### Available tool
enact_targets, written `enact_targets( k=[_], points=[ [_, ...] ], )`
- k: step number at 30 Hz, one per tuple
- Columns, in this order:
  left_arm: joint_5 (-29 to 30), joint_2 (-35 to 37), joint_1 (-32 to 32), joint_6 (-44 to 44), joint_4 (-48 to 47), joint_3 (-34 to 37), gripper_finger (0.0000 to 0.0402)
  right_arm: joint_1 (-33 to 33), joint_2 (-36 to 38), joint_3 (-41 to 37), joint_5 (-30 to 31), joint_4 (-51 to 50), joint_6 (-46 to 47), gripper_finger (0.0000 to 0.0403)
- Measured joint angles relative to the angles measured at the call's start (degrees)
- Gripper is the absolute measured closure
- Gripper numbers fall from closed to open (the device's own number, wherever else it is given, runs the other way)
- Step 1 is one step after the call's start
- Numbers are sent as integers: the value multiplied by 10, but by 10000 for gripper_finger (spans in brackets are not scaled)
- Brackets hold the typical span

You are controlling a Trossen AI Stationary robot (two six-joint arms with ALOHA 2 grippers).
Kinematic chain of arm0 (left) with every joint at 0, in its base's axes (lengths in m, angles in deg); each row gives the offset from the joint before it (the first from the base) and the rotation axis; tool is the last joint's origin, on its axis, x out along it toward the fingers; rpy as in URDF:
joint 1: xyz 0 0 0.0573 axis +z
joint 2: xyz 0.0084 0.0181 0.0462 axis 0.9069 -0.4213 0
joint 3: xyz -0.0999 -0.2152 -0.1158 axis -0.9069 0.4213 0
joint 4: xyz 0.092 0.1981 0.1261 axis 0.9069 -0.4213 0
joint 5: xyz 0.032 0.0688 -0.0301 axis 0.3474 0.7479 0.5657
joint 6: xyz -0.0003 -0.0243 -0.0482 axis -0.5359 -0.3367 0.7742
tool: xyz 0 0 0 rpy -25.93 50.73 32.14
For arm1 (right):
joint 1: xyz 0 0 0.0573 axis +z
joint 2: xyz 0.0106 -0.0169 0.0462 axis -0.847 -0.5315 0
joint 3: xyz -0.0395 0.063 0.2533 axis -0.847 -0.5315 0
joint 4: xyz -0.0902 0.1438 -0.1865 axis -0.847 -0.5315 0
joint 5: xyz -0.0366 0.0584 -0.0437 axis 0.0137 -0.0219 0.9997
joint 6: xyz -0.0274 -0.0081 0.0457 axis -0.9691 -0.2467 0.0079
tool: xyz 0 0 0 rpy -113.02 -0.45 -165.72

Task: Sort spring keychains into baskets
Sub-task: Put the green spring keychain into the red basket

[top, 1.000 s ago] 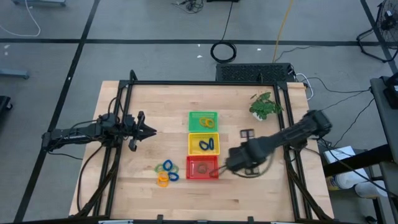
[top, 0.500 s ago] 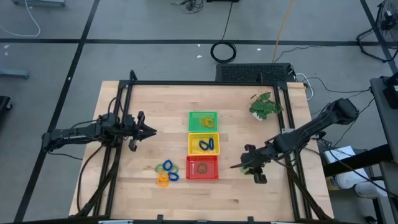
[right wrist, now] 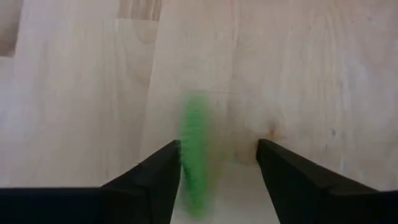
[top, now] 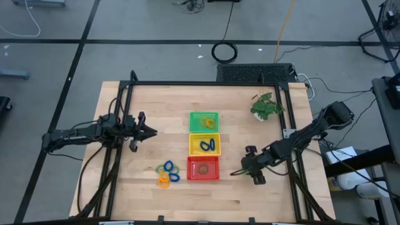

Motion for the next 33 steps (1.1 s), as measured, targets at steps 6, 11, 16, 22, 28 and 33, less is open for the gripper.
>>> enact_targets(
  k=[6, 11, 16, 22, 28, 33],
  points=[
    [0, 0, 0, 0, 0, 0, 341, 0, -31, 0, 35, -24, -16, 228],
    [0, 0, 0, 0, 0, 0, 341, -1, -28, -1, 51, -38, -18, 260],
    [0, 0, 0, 0, 0, 0, 341, -1, -28, -1, 52, -20, -24, 293],
    [0, 0, 0, 0, 0, 0, 341, -1, -26, -1, 54, -8, -40, 336],
    [0, 0, 0, 0, 0, 0, 341, -2, -26, -2, 55, -7, -47, 373],
    [0, 0, 0, 0, 0, 0, 341, -2, -26, -2, 55, -8, -48, 382]
  ],
)
